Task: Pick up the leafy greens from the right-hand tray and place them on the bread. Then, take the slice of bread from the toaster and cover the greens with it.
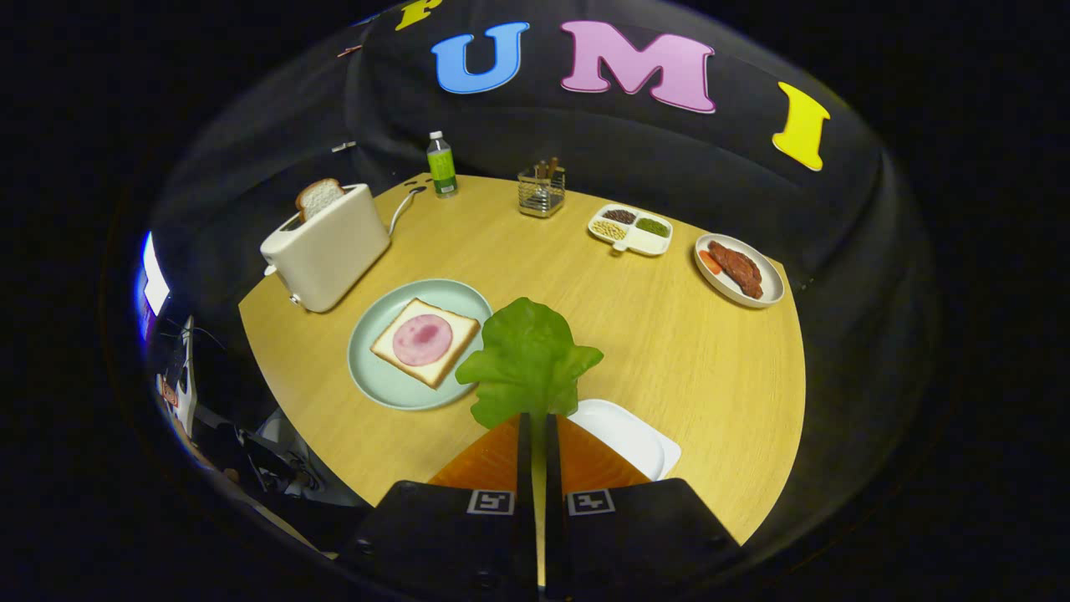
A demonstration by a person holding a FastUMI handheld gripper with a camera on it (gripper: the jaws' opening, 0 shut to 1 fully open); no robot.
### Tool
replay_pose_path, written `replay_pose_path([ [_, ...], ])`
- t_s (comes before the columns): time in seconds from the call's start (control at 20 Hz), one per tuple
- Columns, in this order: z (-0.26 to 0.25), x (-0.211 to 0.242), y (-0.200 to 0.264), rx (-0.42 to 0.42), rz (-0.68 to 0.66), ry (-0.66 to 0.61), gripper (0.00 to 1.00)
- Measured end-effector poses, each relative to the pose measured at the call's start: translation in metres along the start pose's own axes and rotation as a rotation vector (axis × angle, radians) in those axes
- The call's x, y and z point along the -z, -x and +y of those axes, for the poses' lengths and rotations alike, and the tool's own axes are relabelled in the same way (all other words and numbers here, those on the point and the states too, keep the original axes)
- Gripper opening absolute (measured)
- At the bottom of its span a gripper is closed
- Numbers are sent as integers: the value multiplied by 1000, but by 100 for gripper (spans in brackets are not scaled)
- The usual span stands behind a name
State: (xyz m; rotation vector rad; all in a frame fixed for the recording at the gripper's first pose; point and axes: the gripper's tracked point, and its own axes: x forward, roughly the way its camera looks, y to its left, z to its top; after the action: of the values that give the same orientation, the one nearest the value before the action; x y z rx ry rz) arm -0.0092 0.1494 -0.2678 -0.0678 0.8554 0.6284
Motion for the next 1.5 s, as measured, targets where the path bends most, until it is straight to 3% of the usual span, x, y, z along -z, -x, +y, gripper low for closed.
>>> replay_pose_path([
  [0.45,95,-50,-30,-97,-28,39,8],
  [0.9,130,-56,-98,-105,45,51,9],
  [0.95,128,-53,-107,-87,49,47,16],
  [1.05,124,-57,-111,-62,47,42,71],
  [1.15,121,-56,-119,-47,45,37,73],
  [1.25,119,-60,-118,-44,38,28,88],
  [1.5,123,-101,-93,-59,-110,20,89],
])
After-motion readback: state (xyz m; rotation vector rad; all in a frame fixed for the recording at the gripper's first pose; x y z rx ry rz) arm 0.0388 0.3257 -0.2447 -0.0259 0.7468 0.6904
